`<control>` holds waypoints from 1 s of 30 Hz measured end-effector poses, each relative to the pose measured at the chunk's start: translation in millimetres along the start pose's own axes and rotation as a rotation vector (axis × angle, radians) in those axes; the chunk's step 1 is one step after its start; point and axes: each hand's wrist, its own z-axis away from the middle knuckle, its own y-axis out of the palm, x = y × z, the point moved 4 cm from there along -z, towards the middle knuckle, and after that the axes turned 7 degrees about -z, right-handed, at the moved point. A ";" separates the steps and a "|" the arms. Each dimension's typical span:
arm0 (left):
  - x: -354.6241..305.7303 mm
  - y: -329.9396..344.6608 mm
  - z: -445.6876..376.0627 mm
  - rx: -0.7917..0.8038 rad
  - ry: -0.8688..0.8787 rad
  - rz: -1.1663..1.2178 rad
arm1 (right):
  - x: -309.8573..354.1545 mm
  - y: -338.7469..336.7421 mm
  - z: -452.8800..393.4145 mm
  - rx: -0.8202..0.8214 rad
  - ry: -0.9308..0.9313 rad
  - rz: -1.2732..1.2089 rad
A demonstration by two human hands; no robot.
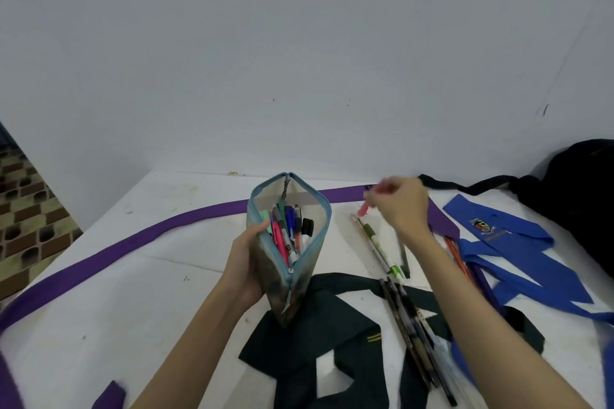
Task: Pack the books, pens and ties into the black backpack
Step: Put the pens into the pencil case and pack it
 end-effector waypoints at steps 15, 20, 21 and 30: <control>2.9 56.8 3.1 0.038 0.006 0.011 | 51.6 11.1 30.3 0.328 -0.219 0.363; 1.7 45.1 2.2 0.009 -0.016 0.024 | 41.7 -23.4 9.4 -0.043 -0.237 0.089; 1.6 39.8 1.6 -0.005 -0.025 0.037 | 31.1 -23.8 3.3 -0.034 -0.195 0.099; 8.2 10.1 -2.6 -0.071 -0.057 0.079 | -55.3 30.1 11.2 0.358 -0.027 0.703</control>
